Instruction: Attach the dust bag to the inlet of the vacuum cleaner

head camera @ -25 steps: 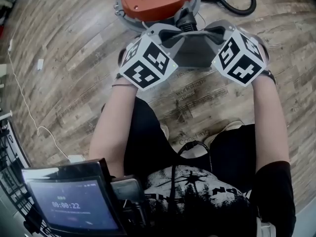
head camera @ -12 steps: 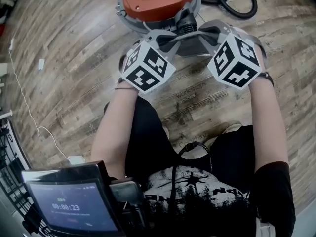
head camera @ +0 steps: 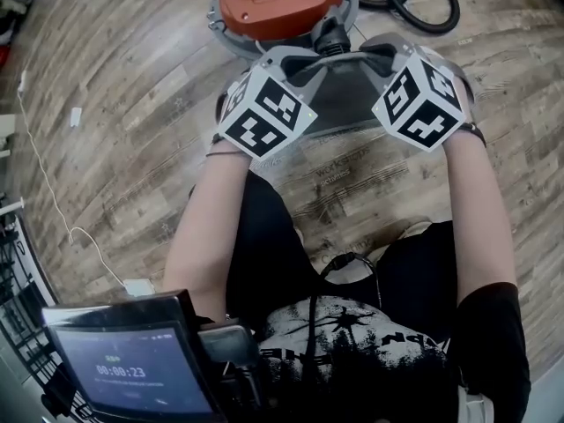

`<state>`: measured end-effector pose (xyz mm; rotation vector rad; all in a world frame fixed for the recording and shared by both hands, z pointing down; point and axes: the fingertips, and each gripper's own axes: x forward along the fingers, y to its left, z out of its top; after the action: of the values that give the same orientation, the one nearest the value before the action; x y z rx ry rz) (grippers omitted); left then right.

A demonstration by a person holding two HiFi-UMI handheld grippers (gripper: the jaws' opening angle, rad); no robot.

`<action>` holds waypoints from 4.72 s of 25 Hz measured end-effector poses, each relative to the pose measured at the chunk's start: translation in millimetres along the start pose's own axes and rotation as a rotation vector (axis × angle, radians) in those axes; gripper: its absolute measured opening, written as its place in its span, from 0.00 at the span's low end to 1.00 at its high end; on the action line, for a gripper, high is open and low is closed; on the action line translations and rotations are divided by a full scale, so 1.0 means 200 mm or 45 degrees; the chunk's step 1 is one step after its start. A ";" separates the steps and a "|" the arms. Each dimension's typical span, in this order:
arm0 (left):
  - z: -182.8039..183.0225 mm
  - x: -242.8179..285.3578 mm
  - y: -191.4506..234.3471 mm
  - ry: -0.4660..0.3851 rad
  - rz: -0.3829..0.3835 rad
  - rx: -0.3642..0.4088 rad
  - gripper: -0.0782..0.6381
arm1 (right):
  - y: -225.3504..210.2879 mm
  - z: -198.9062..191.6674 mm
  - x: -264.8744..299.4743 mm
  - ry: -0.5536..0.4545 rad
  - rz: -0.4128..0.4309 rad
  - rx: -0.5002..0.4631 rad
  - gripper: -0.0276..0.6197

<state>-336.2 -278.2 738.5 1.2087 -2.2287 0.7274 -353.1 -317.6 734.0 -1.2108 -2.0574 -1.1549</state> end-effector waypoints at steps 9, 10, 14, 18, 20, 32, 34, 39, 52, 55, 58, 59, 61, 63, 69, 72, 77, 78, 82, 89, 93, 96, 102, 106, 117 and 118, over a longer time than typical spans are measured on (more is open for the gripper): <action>-0.03 -0.01 0.02 0.017 0.021 -0.032 0.15 | 0.01 0.04 0.00 -0.037 -0.037 -0.011 0.11; 0.00 -0.01 0.02 0.012 0.026 -0.004 0.15 | 0.01 0.01 0.00 -0.030 -0.027 0.020 0.11; 0.11 0.01 0.03 0.010 0.043 0.095 0.16 | 0.00 -0.09 0.04 0.012 0.011 0.102 0.11; 0.05 -0.01 0.04 -0.008 0.034 0.044 0.15 | -0.01 -0.03 0.01 -0.028 -0.015 0.046 0.11; -0.02 -0.01 0.04 -0.005 0.028 -0.007 0.15 | -0.01 0.05 -0.01 -0.063 -0.041 -0.016 0.10; 0.05 0.00 0.07 0.005 0.063 0.059 0.16 | -0.03 -0.02 0.02 -0.035 -0.047 0.017 0.11; 0.05 -0.01 0.07 -0.019 0.061 0.036 0.16 | -0.03 -0.01 0.02 -0.029 -0.061 0.003 0.11; 0.02 -0.01 0.08 -0.022 0.067 0.027 0.16 | -0.05 0.04 0.01 -0.047 -0.076 -0.021 0.11; 0.08 -0.07 0.02 -0.151 0.094 0.049 0.45 | -0.03 0.08 -0.09 -0.175 -0.069 0.024 0.48; 0.10 -0.09 0.02 -0.178 0.101 0.051 0.45 | -0.02 0.10 -0.14 -0.225 -0.068 0.033 0.48; 0.15 -0.11 0.01 -0.242 0.105 0.029 0.45 | -0.05 0.14 -0.21 -0.318 -0.081 0.080 0.40; 0.16 -0.11 0.01 -0.259 0.112 0.026 0.45 | -0.06 0.15 -0.23 -0.337 -0.091 0.090 0.38; 0.18 -0.14 0.02 -0.290 0.135 0.023 0.44 | -0.08 0.16 -0.26 -0.356 -0.117 0.095 0.32; 0.21 -0.19 0.03 -0.334 0.157 0.007 0.30 | -0.09 0.15 -0.29 -0.368 -0.150 0.098 0.21; 0.24 -0.22 0.05 -0.435 0.184 -0.049 0.11 | -0.10 0.19 -0.29 -0.423 -0.156 0.107 0.05; 0.24 -0.19 0.08 -0.463 0.165 -0.086 0.11 | -0.09 0.18 -0.24 -0.464 -0.110 0.105 0.05; 0.28 -0.17 0.09 -0.446 0.166 -0.102 0.11 | -0.16 0.20 -0.26 -0.514 -0.055 0.033 0.05; 0.30 -0.18 0.10 -0.439 0.168 -0.086 0.11 | -0.18 0.22 -0.29 -0.533 -0.052 0.021 0.05; 0.35 -0.32 0.05 -0.338 0.148 -0.066 0.11 | -0.21 0.29 -0.45 -0.719 -0.042 0.273 0.05; 0.70 -0.82 0.02 -0.378 0.107 -0.272 0.11 | -0.19 0.63 -0.89 -0.807 0.103 0.547 0.05; 0.95 -1.17 0.12 -0.408 0.121 -0.372 0.11 | -0.27 0.90 -1.20 -0.788 0.153 0.597 0.05; 1.14 -1.43 0.22 -0.479 0.154 -0.449 0.11 | -0.38 1.12 -1.43 -0.807 0.168 0.586 0.05; 1.46 -1.94 0.36 -0.631 0.193 -0.602 0.11 | -0.49 1.56 -1.82 -0.875 0.156 0.570 0.05; 1.61 -2.19 0.37 -0.644 0.182 -0.497 0.11 | -0.55 1.80 -2.02 -0.914 0.144 0.514 0.05; 1.97 -2.61 0.26 -0.700 0.147 -0.502 0.11 | -0.57 2.06 -2.55 -0.930 0.119 0.663 0.05; 1.99 -2.63 0.24 -0.705 0.137 -0.494 0.11 | -0.56 2.08 -2.58 -0.938 0.115 0.662 0.05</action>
<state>-193.4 -206.4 97.1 1.1940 -2.7253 -0.0340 -194.1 -231.2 86.7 -1.5570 -2.5422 -0.0673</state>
